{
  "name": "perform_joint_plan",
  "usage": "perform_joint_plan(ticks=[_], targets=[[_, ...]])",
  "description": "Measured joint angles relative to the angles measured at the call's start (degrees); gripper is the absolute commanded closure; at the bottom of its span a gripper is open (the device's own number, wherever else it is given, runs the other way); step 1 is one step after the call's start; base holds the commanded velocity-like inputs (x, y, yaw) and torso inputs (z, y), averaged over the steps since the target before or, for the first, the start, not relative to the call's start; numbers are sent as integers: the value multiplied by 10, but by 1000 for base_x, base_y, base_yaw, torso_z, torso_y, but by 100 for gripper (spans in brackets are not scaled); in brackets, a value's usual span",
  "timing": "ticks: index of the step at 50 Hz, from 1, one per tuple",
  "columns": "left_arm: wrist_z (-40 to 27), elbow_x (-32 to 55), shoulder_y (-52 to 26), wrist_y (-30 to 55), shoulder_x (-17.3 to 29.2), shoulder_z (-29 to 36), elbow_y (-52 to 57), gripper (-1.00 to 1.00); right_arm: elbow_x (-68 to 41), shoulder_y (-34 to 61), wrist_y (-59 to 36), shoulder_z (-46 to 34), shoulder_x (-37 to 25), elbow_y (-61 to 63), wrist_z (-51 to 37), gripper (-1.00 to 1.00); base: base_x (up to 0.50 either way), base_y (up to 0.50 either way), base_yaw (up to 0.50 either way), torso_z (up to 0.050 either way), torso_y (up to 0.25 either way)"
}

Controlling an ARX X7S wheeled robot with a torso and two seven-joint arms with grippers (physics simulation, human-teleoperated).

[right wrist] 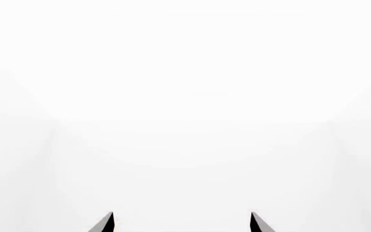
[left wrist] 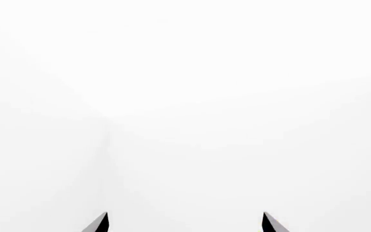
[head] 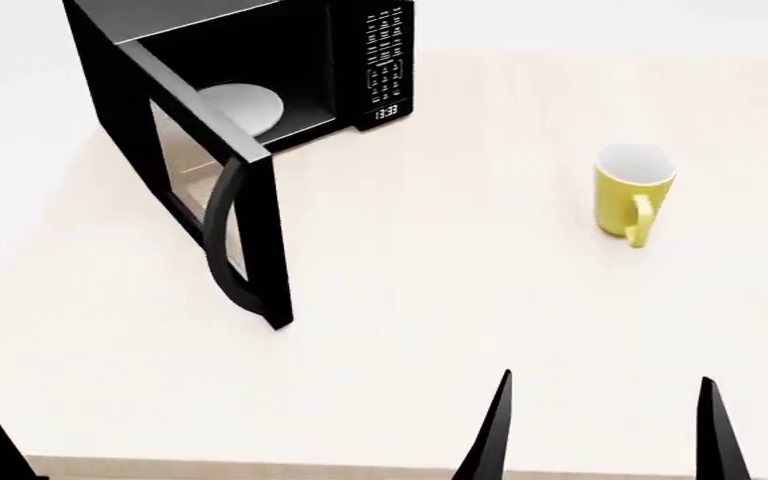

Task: Close the microwave.

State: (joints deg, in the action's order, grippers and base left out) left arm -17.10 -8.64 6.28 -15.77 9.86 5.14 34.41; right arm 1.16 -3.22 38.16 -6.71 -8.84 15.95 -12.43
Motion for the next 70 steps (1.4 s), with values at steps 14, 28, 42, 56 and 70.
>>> perform_joint_plan(ticks=[14,28,42,56,70], targets=[[-8,0,1,-2,7,6,-4,-100,-4,0,-1,-10,-7,1,-4,-100,0,302,0,0,0],[-14,-1,1,-3,12,14,-8,-100,-25,-2,-10,-37,-26,16,10,-100,320,0,0,0,0],[-21,0,1,-5,18,20,-12,-100,-20,-2,-21,-51,-36,22,14,-100,500,0,0,0,0],[-26,0,1,-3,23,25,-13,-100,-13,-2,-24,-57,-41,22,11,-100,500,0,0,0,0],[-32,0,0,-2,28,30,-14,-100,-2,-1,-21,-59,-43,18,4,-100,500,0,0,0,1]])
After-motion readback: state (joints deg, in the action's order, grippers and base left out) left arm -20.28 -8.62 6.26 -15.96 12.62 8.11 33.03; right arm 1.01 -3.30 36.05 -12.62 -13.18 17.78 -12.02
